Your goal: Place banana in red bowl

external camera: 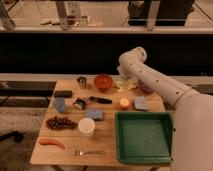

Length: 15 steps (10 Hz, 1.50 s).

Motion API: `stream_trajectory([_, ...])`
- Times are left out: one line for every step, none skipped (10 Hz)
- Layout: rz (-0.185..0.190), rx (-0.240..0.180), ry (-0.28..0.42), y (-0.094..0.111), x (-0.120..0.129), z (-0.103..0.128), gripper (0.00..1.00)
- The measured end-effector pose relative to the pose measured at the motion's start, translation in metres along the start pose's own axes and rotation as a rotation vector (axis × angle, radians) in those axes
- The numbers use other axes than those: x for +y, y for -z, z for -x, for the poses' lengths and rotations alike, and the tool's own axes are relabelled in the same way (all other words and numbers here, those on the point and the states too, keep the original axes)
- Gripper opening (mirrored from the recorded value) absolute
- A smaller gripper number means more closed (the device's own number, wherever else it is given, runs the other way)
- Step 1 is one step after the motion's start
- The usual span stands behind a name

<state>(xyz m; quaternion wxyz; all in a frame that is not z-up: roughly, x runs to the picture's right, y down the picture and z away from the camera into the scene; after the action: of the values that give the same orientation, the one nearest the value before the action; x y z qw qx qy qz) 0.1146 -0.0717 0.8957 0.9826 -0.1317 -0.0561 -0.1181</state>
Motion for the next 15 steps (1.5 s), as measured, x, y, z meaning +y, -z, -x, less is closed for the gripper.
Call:
stream_trajectory([0.004, -0.002, 0.005, -0.005, -0.002, 0.003, 0.80])
stream_trajectory([0.013, -0.006, 0.009, -0.014, -0.005, 0.007, 0.80])
stream_trajectory([0.022, -0.010, 0.007, -0.027, -0.011, 0.006, 0.80])
stream_trajectory([0.028, -0.011, 0.004, -0.037, -0.014, 0.004, 0.80])
stream_trajectory([0.033, -0.015, 0.001, -0.042, -0.013, 0.003, 0.80])
stream_trajectory([0.027, 0.005, 0.010, -0.049, -0.010, -0.001, 0.80])
stream_trajectory([0.025, 0.036, 0.006, -0.053, -0.006, -0.009, 0.80])
stream_trajectory([0.025, 0.046, -0.005, -0.056, -0.004, -0.015, 0.80])
stream_trajectory([0.033, 0.055, -0.026, -0.063, 0.003, -0.029, 0.80])
stream_trajectory([0.046, 0.064, -0.038, -0.071, 0.008, -0.040, 0.80])
stream_trajectory([0.061, 0.054, -0.046, -0.077, 0.009, -0.040, 0.80])
stream_trajectory([0.076, 0.046, -0.051, -0.083, 0.006, -0.040, 0.80])
stream_trajectory([0.099, 0.033, -0.056, -0.091, 0.007, -0.041, 0.80])
stream_trajectory([0.123, 0.021, -0.057, -0.099, 0.009, -0.042, 0.80])
stream_trajectory([0.138, 0.008, -0.055, -0.104, 0.009, -0.040, 0.80])
